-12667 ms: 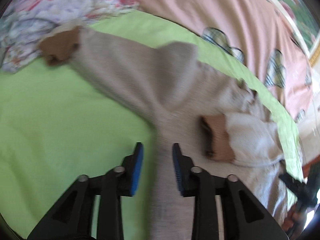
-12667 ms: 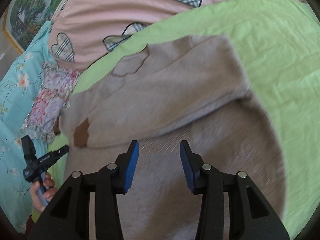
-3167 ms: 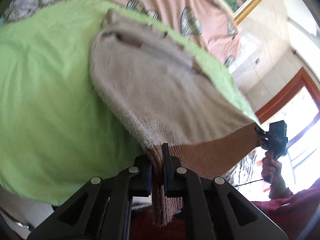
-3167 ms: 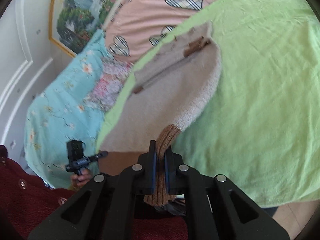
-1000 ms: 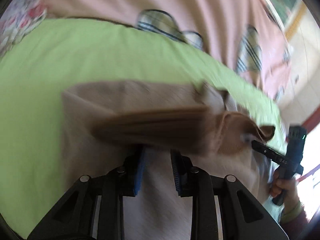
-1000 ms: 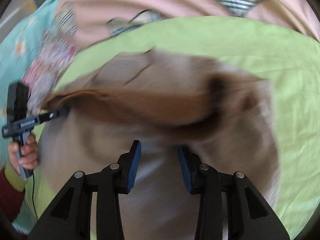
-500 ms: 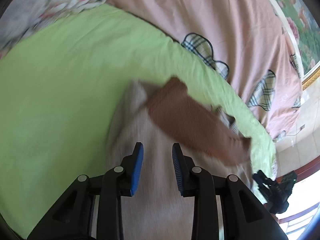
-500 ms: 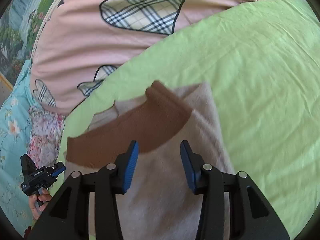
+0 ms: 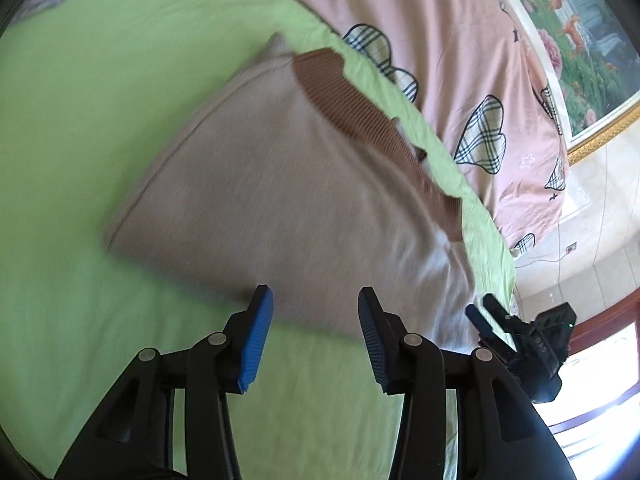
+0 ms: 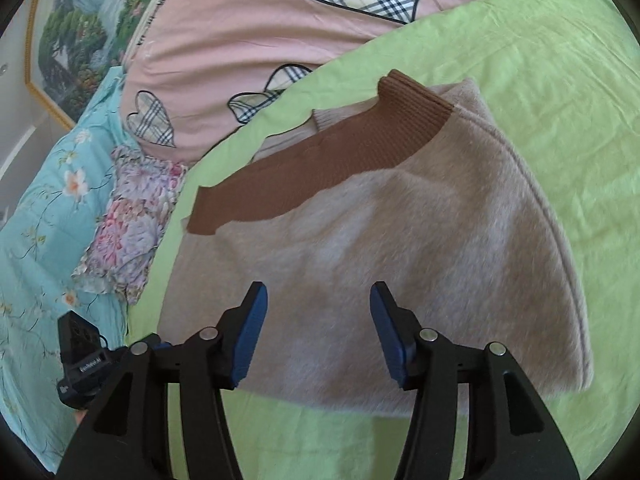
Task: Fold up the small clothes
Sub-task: 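Lift the hem with both tools and fold it toward the collar, then release, then grasp the folded sweater edge with the left tool while the right tool grasps beside it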
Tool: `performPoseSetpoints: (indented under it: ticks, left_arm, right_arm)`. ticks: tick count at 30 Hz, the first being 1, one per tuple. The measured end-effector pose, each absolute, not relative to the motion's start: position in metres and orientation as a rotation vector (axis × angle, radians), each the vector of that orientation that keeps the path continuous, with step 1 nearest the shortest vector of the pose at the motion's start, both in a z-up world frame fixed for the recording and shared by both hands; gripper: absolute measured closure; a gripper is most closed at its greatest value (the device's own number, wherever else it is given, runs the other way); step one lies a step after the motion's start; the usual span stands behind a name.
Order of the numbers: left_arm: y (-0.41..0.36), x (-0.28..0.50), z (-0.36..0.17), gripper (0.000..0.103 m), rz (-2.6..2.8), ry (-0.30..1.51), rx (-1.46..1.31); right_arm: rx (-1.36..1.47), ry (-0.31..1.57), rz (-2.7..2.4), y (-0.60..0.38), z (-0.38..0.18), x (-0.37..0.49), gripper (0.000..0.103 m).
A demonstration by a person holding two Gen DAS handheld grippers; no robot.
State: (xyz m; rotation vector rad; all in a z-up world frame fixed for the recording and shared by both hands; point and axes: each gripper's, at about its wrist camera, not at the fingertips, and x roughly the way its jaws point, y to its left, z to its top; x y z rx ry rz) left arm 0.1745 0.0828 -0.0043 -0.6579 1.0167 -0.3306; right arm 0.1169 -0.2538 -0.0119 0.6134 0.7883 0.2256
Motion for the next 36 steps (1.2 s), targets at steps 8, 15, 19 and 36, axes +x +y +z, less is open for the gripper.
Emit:
performPoseSetpoints:
  ticks: [8,15,19,36]
  left_arm:
    - [0.093,0.147,-0.025,0.043,-0.264,0.985,-0.749]
    - [0.110,0.172,-0.035,0.044,-0.230,0.919,-0.855]
    - [0.125,0.196,-0.040,0.047,-0.188,0.870,-0.921]
    - [0.079,0.209,0.033,0.095,-0.286,0.746,-0.635]
  right_arm:
    - [0.608,0.756,0.239,-0.239,0.004,0.062,0.040]
    - [0.616,0.761,0.237,-0.237,0.002,0.048,0.040]
    - [0.618,0.779,0.252,-0.232,0.000,0.054,0.040]
    - [0.646,0.771,0.266,-0.252,-0.008,0.084,0.040]
